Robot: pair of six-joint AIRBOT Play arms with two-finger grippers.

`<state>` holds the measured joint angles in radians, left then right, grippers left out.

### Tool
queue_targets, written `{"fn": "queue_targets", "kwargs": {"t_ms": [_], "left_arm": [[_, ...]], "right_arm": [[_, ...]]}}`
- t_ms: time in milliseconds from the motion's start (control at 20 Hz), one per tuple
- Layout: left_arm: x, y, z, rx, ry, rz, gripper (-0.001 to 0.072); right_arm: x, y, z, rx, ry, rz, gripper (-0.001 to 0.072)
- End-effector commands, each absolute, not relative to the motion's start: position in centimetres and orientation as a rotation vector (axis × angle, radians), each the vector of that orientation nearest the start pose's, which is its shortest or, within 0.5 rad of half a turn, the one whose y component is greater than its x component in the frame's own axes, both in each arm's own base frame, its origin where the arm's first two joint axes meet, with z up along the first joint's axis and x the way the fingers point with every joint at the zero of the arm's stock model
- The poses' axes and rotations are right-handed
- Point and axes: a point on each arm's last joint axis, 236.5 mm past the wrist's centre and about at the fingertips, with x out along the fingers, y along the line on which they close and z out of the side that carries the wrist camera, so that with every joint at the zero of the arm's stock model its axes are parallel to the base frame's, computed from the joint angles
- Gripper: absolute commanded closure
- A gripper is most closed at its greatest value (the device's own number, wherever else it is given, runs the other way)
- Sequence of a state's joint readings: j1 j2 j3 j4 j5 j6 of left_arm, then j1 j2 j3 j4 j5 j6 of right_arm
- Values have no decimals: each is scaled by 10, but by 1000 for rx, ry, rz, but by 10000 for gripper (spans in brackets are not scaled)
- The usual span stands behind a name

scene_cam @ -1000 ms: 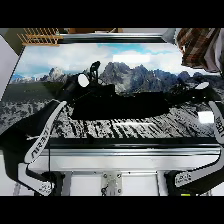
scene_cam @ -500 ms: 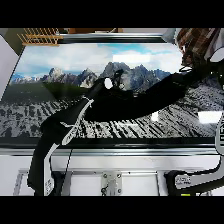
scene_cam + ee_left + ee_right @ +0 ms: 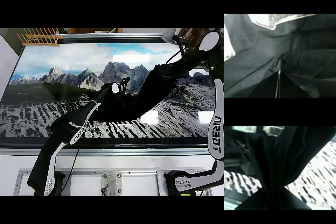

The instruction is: Fold the clothes and pants, and hang the long-sleeved shirts on hangers.

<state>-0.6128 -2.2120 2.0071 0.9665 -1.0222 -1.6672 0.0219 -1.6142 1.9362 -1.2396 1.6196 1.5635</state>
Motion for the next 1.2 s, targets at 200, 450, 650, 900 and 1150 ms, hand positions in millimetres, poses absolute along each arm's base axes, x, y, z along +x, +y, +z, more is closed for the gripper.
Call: {"fn": "queue_targets", "kwargs": {"t_ms": [200,450,650,900,1150], "left_arm": [[489,-384,-27,-366,1219,-652,694],[541,-283,47,-409,1071,-541,694],[555,-192,91,-380,1009,-427,694],[550,-111,139,-394,946,-320,694],[538,-76,168,-406,912,-277,694]], "right_arm": [[448,141,130,212,1252,341,691],[444,201,121,261,1265,371,691],[437,270,91,281,1306,442,691],[435,359,28,335,1336,494,691],[440,433,-20,489,1307,569,361]]}}
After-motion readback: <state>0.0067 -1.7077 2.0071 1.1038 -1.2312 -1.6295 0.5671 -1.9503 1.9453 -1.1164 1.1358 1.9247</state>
